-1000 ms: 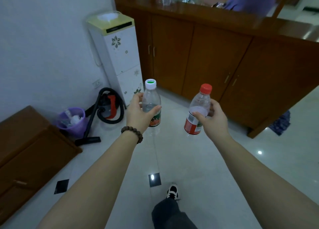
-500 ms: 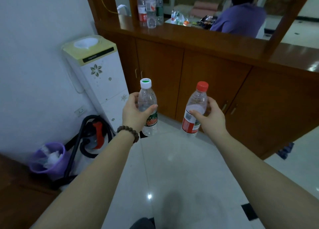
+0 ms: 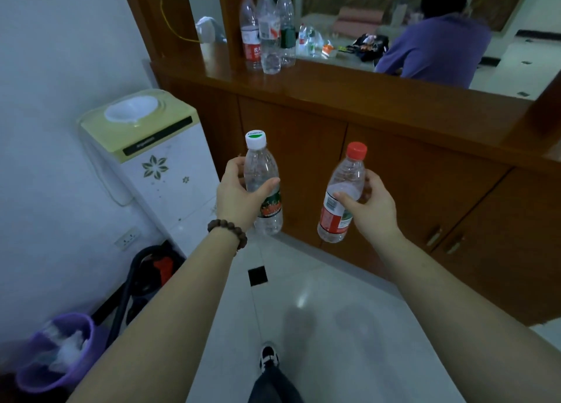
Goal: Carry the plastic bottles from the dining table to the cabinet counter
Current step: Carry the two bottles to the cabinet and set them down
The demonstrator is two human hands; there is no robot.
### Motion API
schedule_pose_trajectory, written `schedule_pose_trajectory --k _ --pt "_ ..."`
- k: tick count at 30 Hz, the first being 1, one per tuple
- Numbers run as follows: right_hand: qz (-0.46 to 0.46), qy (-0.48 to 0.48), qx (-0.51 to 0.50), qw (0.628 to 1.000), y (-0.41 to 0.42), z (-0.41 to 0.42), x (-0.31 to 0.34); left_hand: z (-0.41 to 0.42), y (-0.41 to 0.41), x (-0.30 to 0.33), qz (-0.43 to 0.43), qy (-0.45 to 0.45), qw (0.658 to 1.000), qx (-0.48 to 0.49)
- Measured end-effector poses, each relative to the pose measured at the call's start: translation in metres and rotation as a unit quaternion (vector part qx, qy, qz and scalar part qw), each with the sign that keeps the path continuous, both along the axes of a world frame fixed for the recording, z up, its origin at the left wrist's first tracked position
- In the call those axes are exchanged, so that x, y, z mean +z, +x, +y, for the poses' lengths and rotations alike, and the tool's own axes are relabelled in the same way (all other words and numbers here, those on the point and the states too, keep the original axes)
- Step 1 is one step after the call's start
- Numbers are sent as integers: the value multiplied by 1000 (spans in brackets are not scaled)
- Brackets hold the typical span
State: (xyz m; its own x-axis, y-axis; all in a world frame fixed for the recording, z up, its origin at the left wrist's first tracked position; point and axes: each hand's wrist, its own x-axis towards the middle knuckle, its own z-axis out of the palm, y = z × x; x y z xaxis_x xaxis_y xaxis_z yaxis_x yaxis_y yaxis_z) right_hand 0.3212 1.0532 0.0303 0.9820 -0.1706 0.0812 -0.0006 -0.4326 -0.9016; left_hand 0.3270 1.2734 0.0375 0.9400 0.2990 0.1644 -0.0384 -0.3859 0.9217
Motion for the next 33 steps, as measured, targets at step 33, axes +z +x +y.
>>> schedule_pose_trajectory --k 33 --pt "-155 22 -78 985 447 -14 108 -36 489 112 -143 9 980 -142"
